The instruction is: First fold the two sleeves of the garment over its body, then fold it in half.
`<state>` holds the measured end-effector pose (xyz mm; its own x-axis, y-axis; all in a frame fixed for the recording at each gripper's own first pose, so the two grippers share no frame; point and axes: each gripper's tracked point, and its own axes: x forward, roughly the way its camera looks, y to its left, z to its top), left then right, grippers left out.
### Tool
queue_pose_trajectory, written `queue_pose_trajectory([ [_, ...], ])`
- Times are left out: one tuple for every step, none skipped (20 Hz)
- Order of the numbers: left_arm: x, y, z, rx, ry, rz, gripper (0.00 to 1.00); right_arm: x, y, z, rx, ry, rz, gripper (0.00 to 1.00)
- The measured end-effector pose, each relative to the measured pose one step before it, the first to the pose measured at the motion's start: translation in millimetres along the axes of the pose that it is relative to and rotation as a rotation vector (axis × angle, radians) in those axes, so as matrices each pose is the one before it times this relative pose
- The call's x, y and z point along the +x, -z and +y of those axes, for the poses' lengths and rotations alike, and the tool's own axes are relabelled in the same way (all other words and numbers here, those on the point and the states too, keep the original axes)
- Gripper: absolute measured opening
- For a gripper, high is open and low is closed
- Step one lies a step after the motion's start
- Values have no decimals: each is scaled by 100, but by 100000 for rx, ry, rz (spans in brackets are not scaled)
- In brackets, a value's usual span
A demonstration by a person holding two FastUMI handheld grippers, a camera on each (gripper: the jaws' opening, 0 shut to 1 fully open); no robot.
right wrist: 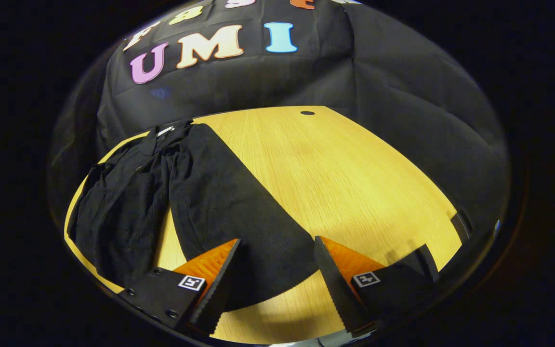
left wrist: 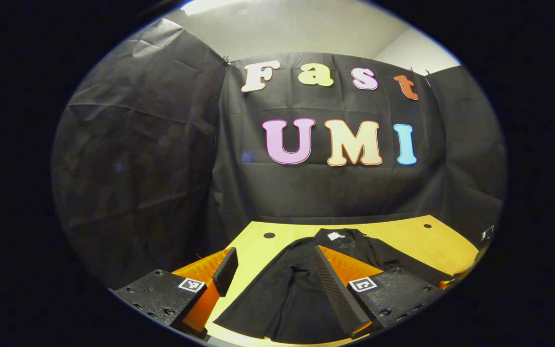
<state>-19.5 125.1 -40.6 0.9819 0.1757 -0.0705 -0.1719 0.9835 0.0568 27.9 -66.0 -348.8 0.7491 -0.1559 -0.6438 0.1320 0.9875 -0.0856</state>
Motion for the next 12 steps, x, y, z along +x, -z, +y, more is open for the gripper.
queue_pose_trajectory([
  [24,219,130,-600,-396,556,92,111,-75,-239,895,932,105,92],
  [60,330,134,-301,-563,657,92,-3,39,-154,1331,495,185,76],
  [46,175,140,-175,-453,480,92,24,-136,8,52,843,47,71],
  [-27,127,95,-229,-282,344,93,98,-72,135,-433,-102,39,67],
  [84,104,4,-236,-284,274,92,16,-137,186,-17,5,-499,62],
  [32,330,77,-205,-256,853,92,404,-20,306,104,-495,-318,51],
  [67,221,-17,-512,2,709,92,10,-170,176,158,331,-707,42],
  [-120,53,-166,-836,288,293,92,33,25,229,-129,-569,248,26],
  [-81,48,-14,-961,5,133,92,28,-48,77,141,67,137,22],
  [21,193,70,-922,-164,211,92,-33,31,-19,12,58,380,12],
  [20,175,88,-759,-263,399,92,82,-88,83,-1038,-425,-285,12],
  [67,244,102,-534,-289,389,92,71,-20,53,-1836,140,-336,9],
])
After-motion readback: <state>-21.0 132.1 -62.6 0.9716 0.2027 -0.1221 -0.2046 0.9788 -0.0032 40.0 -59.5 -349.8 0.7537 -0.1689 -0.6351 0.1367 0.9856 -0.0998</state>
